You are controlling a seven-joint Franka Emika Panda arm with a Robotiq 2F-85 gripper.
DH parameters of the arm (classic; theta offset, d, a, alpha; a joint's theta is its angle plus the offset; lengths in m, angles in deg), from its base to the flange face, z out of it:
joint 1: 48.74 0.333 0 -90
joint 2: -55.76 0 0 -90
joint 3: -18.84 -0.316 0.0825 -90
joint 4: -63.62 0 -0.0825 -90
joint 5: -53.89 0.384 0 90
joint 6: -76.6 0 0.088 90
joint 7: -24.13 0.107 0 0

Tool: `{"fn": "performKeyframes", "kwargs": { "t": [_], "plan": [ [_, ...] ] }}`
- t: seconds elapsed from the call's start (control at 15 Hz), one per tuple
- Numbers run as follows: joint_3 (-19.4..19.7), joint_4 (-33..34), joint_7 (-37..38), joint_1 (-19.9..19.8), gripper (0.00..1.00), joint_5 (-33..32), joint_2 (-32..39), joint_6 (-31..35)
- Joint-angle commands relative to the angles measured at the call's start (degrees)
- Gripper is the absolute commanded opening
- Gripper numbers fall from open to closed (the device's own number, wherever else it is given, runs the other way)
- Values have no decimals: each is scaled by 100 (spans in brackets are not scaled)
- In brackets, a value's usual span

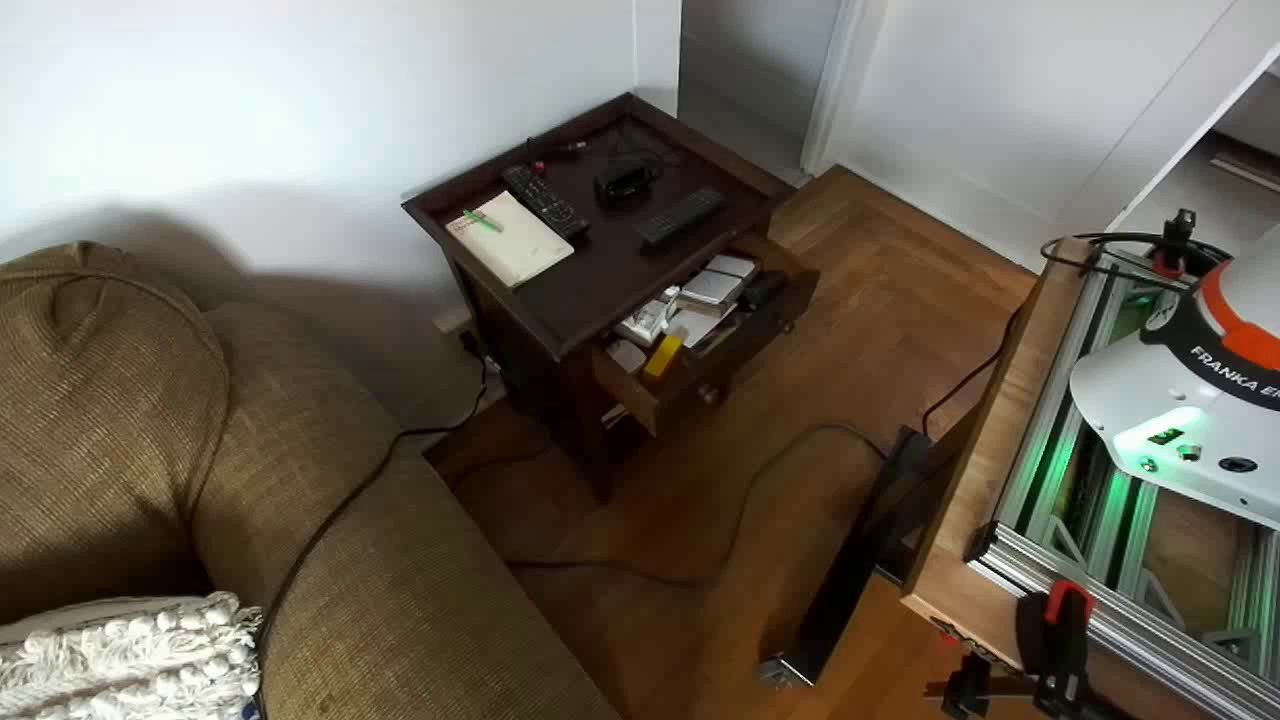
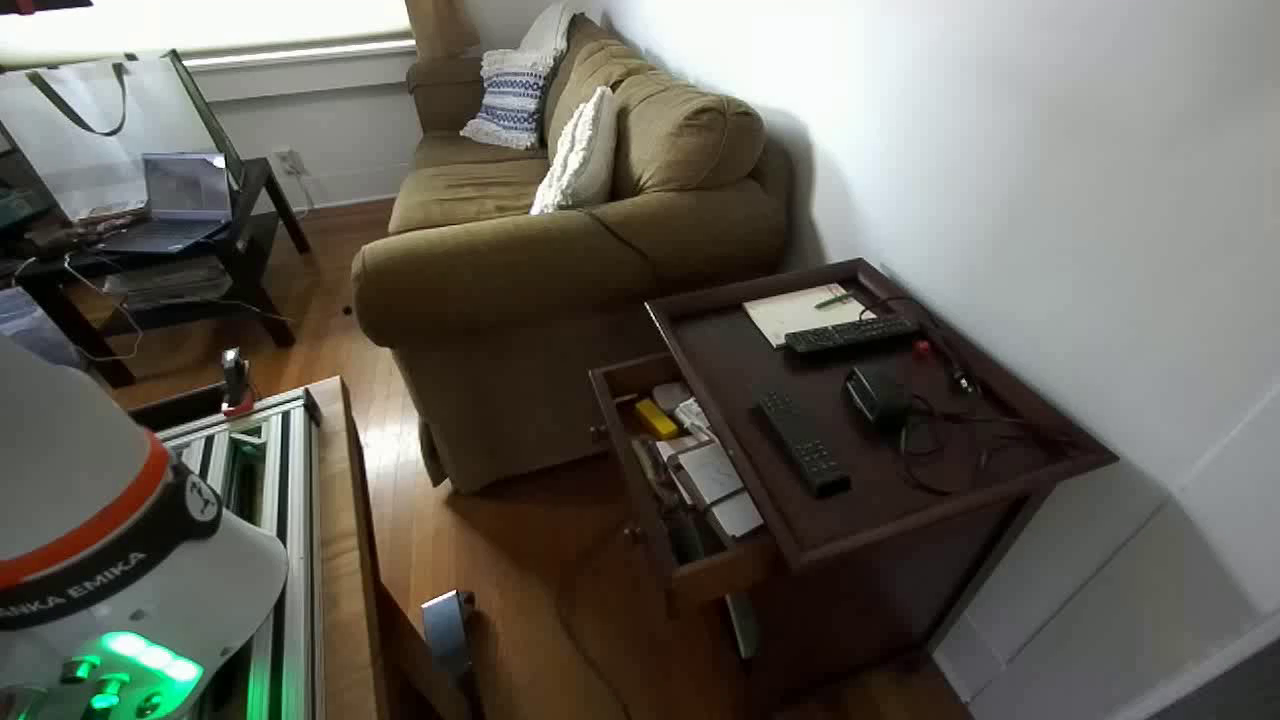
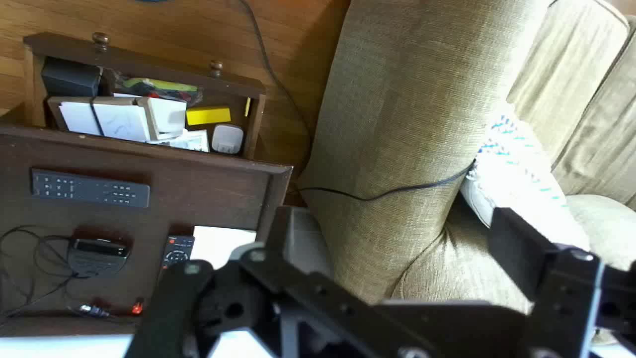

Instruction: Push the open door until it is fully closed

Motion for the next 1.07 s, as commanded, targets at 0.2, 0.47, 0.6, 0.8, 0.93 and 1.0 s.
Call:
{"fn": "performKeyframes", "kwargs": {
  "t": [0.2, 0.47, 0.6, 0.8, 0.93, 1.0],
  "plan": [
    [-60, 15, -32, -83, 100, 37, -2, -25],
    [-60, 15, -32, -83, 100, 37, -2, -25],
    [-60, 15, -32, -83, 100, 37, -2, -25],
    [-242, -288, 6, -289, 100, -424, 43, 617],
    [-407, -792, 217, -469, 100, -803, 49, 1346],
    [-493, -1068, 358, -566, 100, -1039, 66, 1622]
  ]
}}
